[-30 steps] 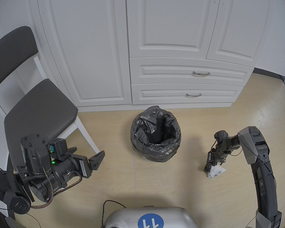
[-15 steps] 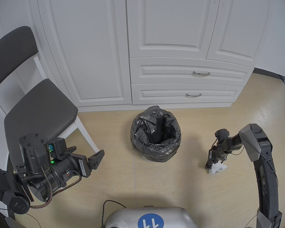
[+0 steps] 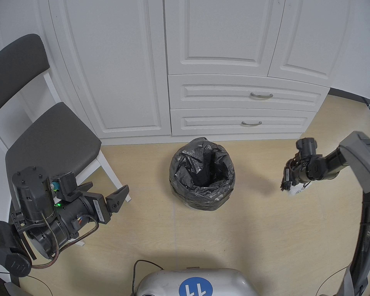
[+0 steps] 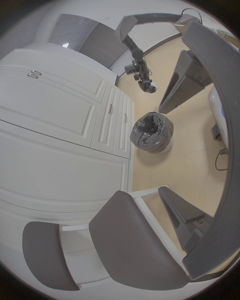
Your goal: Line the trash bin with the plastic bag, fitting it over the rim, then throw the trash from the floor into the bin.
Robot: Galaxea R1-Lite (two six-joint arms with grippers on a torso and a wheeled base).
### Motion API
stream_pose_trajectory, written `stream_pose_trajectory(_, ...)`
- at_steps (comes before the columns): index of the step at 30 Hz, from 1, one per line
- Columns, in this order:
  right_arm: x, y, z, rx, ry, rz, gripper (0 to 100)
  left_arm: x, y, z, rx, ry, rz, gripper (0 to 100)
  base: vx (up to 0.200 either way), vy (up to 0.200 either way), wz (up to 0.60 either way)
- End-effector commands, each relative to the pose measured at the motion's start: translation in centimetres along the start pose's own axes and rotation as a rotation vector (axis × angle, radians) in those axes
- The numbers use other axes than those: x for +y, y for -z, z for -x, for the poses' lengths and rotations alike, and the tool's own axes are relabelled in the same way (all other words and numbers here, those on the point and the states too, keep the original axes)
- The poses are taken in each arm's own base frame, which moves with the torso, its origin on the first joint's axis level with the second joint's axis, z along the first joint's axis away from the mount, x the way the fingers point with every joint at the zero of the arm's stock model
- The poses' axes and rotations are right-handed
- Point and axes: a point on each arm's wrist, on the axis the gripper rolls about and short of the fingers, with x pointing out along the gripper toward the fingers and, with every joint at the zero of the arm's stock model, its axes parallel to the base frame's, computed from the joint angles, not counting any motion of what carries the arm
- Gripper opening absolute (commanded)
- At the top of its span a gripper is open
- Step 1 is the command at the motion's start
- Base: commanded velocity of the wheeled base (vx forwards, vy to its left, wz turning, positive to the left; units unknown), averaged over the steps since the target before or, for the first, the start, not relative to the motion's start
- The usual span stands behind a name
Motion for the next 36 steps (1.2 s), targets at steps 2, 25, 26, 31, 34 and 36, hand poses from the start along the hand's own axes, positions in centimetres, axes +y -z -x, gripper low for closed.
stream_pose_trajectory(2,-1.1,-3.6,17.5,-0.45,-0.039,0.004,0,0.4,-1.1,0.8,-0.056,-0.008,0.013,100,0.0,0.0,0.0)
stream_pose_trajectory(25,17.1,3.8,27.1,-0.717,-0.867,-0.251,0,0.4,-1.6,1.3,-0.079,0.011,0.024,100,0.0,0.0,0.0)
stream_pose_trajectory(26,17.1,3.8,27.1,-0.717,-0.867,-0.251,0,0.4,-1.6,1.3,-0.079,0.011,0.024,100,0.0,0.0,0.0)
stream_pose_trajectory(31,19.9,2.5,25.2,-0.472,-0.88,-0.4,0,0.4,-1.8,1.3,-0.087,0.008,0.026,100,0.0,0.0,0.0)
stream_pose_trajectory(34,20.6,1.1,24.4,-0.36,-0.856,-0.485,0,0.6,-2.0,1.4,-0.096,-0.001,0.03,100,0.0,0.0,0.0)
stream_pose_trajectory(36,21.1,-0.5,22.3,-0.244,-0.79,-0.581,0,0.7,-2.2,1.3,-0.1,-0.006,0.032,100,0.0,0.0,0.0)
